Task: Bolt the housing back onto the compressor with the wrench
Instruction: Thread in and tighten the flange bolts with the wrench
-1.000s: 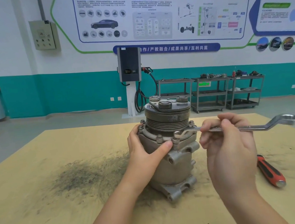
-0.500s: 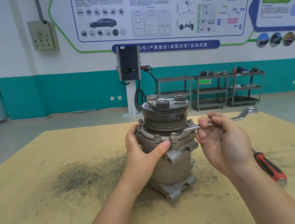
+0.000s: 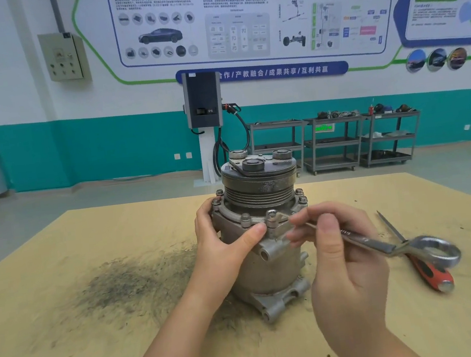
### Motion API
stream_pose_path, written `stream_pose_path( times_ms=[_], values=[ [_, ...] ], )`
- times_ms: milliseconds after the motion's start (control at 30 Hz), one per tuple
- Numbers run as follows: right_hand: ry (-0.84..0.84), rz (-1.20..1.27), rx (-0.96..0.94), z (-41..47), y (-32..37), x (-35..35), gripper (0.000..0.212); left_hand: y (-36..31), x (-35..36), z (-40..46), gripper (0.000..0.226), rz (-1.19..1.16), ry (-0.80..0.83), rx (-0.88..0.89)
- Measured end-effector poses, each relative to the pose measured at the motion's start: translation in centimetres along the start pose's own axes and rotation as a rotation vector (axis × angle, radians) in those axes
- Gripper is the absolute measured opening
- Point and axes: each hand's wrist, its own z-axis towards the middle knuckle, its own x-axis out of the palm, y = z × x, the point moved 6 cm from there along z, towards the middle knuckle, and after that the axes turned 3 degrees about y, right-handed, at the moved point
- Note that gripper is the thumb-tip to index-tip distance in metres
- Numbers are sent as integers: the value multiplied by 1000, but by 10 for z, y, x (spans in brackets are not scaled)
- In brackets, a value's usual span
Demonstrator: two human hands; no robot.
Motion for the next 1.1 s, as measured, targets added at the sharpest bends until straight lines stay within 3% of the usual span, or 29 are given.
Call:
stream_pose_path(
  times_ms=[100,267,400,533,667,867,967,1100],
  values=[
    [-131,230,48,26,-1,-26,17,-1,-3,2,72,-28,23,11],
    [-295,410,464,61,-49,-58,21,2,-12,11,84,-107,104,13],
    [-256,507,585,63,-74,-54,20,-9,-28,11,53,-21,-11,93],
    [-154,517,606,71,-86,-44,21,-25,-32,8,15,-80,-125,192],
    [-82,529,648,79,-97,-42,20,-23,-29,8,7,-157,-163,164],
    [-33,649,837,74,-115,-38,18,-16,-28,11,16,-329,-102,116],
    [-111,640,738,58,-109,-46,19,-16,-23,11,15,-332,-72,126],
    [-98,469,415,36,-77,-50,15,-13,-17,8,4,-323,-116,150]
  ],
)
